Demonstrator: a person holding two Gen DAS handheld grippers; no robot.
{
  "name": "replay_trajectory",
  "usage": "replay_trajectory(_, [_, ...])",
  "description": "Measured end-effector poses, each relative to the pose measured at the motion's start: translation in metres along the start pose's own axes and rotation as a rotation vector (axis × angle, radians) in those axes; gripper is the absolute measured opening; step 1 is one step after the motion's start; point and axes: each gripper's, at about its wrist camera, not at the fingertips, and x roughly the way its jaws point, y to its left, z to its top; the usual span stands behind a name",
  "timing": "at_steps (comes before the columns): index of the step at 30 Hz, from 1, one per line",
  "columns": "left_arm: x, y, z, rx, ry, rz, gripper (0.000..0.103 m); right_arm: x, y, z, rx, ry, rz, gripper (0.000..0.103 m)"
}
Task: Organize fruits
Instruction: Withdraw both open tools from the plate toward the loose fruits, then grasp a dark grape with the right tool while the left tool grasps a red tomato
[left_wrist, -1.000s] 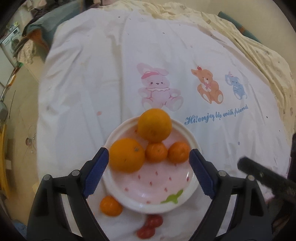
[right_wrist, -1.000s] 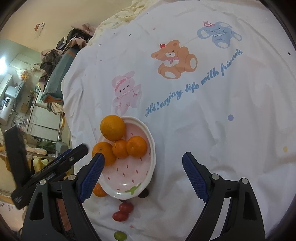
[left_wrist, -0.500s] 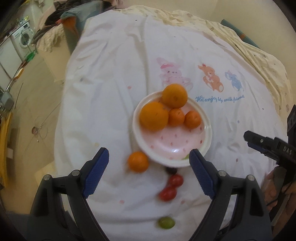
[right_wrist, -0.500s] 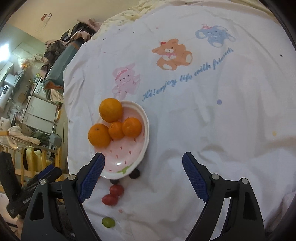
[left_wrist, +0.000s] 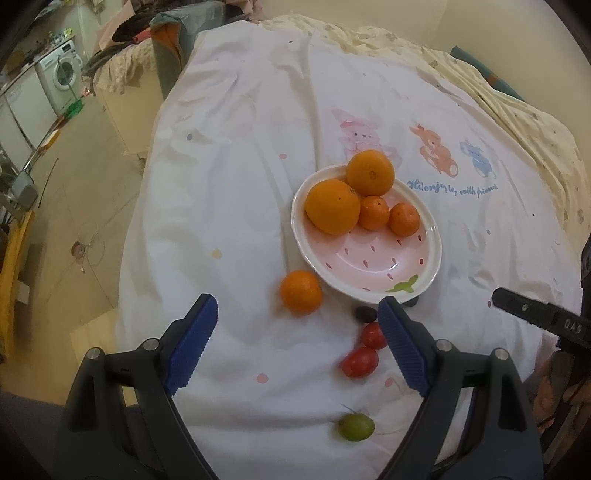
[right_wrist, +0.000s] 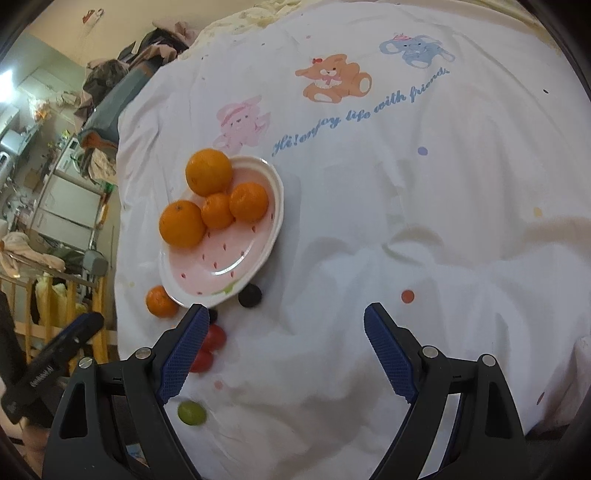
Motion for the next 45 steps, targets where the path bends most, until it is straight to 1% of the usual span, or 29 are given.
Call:
replay_trajectory(3, [0.0,-0.003,-0.001,0.009,-0.006,0.005,0.086,0.006,0.004,-0.004,-0.024,0.02,-0.027,0.088])
replay_trajectory(6, [0.002,-0.001,-0.002,-0.006,0.011,0.004,0.086,0.013,0.007,-0.005,-0.044,0.04,-0.043,0.086])
replay_trajectory(8, [0.005,0.003,-0.002,-0.03,0.028,-0.016,0.086,0.019,0.006,-0.006,-0.037,0.066,-0.034,0.074])
replay_trajectory(11, [0.006,0.007,-0.002,-0.045,0.025,-0.009,0.086,0.032,0.006,-0.008,-0.027,0.113,-0.016,0.066])
replay_trajectory(14, [0.008,0.012,0.0,-0.064,0.021,0.007,0.086,0.042,0.015,-0.01,-0.06,0.138,-0.014,0.061])
replay_trajectory(16, [0.01,0.016,0.0,-0.085,0.032,0.002,0.086,0.051,0.024,-0.011,-0.101,0.154,-0.031,0.059])
replay_trajectory(19, [0.013,0.022,0.0,-0.112,0.047,-0.005,0.086,0.065,0.039,-0.011,-0.187,0.152,-0.087,0.058])
replay_trajectory(22, [0.015,0.025,0.001,-0.132,0.06,-0.02,0.086,0.08,0.057,-0.009,-0.305,0.136,-0.155,0.057])
replay_trajectory(24, [0.016,0.025,0.002,-0.131,0.064,-0.019,0.086,0.088,0.067,-0.01,-0.372,0.133,-0.174,0.053])
replay_trajectory(25, [0.016,0.025,0.002,-0.129,0.066,-0.018,0.086,0.092,0.071,-0.009,-0.4,0.13,-0.182,0.047])
replay_trajectory(27, [0.017,0.025,0.003,-0.126,0.071,-0.019,0.086,0.098,0.077,-0.007,-0.435,0.109,-0.194,0.045])
replay_trajectory(29, [0.017,0.026,0.002,-0.124,0.074,-0.016,0.086,0.104,0.079,-0.006,-0.446,0.115,-0.187,0.044])
replay_trajectory(30, [0.018,0.027,0.002,-0.125,0.075,-0.014,0.086,0.108,0.08,-0.006,-0.454,0.123,-0.185,0.042])
replay_trajectory(31, [0.019,0.028,0.003,-0.127,0.077,-0.011,0.086,0.11,0.081,-0.007,-0.462,0.127,-0.186,0.032])
replay_trajectory(32, [0.019,0.029,0.003,-0.132,0.079,-0.007,0.086,0.112,0.08,-0.006,-0.47,0.133,-0.19,0.028])
replay_trajectory(34, [0.021,0.034,0.003,-0.152,0.084,0.003,0.086,0.112,0.082,-0.008,-0.485,0.135,-0.19,0.025])
replay_trajectory(40, [0.028,0.05,0.007,-0.228,0.106,0.02,0.086,0.101,0.083,-0.013,-0.472,0.161,-0.141,0.024])
replay_trajectory(43, [0.029,0.052,0.007,-0.248,0.109,0.025,0.086,0.084,0.08,-0.018,-0.444,0.167,-0.102,0.024])
replay_trajectory(45, [0.03,0.051,0.007,-0.249,0.111,0.027,0.086,0.07,0.079,-0.019,-0.419,0.168,-0.062,0.024])
